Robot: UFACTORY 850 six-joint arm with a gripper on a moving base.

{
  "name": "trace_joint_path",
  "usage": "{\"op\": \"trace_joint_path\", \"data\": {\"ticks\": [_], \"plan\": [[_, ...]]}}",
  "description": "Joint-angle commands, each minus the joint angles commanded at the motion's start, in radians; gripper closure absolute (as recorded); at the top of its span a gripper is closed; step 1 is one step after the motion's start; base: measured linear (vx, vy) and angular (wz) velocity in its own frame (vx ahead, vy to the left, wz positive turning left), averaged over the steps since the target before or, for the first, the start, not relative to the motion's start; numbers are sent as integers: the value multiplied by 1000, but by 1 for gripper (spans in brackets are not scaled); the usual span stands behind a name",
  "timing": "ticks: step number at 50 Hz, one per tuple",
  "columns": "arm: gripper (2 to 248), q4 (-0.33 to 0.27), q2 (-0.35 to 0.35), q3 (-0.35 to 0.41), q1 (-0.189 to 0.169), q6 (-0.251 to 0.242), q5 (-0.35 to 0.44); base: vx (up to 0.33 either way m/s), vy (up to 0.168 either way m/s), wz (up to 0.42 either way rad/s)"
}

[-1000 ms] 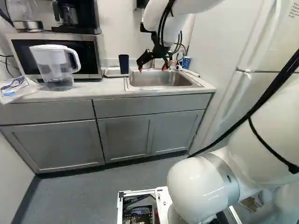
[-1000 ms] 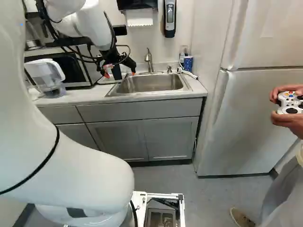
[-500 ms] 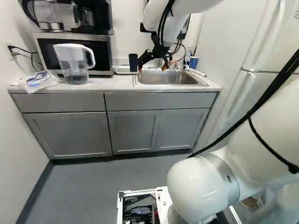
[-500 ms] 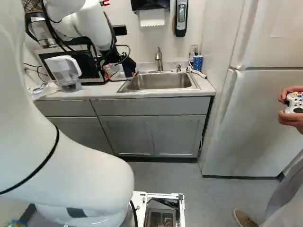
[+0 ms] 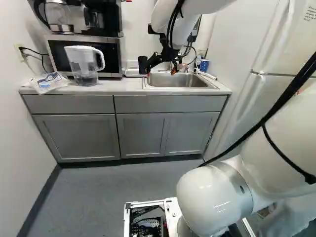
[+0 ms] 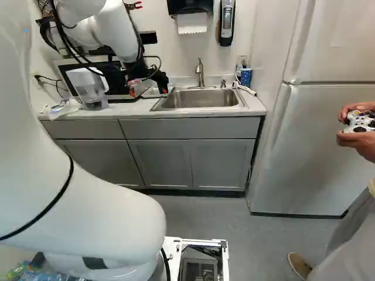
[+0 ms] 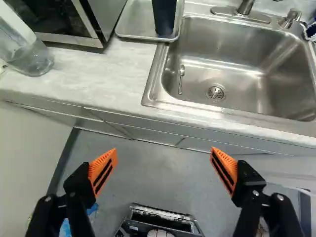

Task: Rinse the cup and place it in the tray

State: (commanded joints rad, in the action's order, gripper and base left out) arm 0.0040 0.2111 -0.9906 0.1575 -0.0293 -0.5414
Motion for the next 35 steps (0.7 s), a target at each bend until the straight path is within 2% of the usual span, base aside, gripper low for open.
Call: {"op": "trace_joint_path", "data": {"ticks": [12, 35], "plan": [[3, 0, 0, 0, 0, 0, 0, -85, 2, 14], [3, 0, 1, 8, -1, 0, 12, 2, 0, 0]]}}
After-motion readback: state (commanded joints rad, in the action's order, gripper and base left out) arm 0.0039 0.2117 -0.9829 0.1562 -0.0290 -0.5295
